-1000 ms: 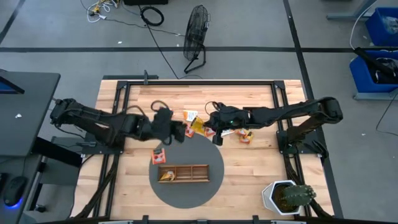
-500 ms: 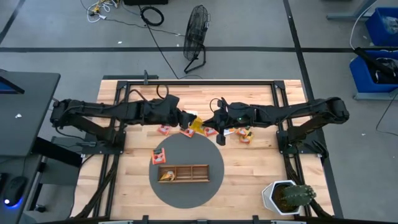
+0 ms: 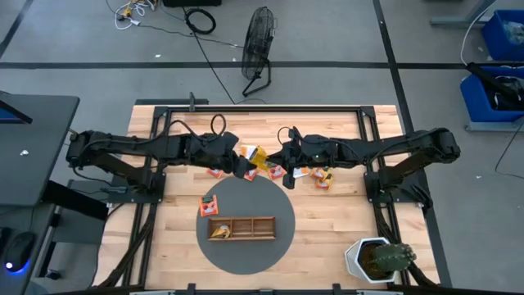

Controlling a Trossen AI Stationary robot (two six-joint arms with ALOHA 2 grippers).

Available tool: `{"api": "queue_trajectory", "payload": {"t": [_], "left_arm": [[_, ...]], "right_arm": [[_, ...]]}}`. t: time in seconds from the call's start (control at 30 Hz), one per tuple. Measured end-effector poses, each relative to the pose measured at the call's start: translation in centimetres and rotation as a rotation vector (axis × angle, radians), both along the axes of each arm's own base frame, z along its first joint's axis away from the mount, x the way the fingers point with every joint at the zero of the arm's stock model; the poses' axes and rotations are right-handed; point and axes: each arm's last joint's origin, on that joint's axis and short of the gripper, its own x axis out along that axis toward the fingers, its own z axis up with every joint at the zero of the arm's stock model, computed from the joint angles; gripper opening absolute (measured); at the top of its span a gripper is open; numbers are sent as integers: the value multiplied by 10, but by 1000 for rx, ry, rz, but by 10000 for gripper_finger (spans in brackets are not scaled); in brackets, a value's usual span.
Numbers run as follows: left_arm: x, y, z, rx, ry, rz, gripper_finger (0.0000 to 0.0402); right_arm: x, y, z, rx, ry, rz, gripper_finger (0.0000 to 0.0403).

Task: Pick & Place Tea
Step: Put the yellow tea bag into the left section of the wooden organizer

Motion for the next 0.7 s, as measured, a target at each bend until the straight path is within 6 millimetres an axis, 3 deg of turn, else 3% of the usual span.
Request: {"api": "queue_trajectory", "payload": {"t": [0.7], "left_arm": [[0,0,0,44,0,47,111]], "right_arm": [[0,2,-1,27,8,44,2]]}}
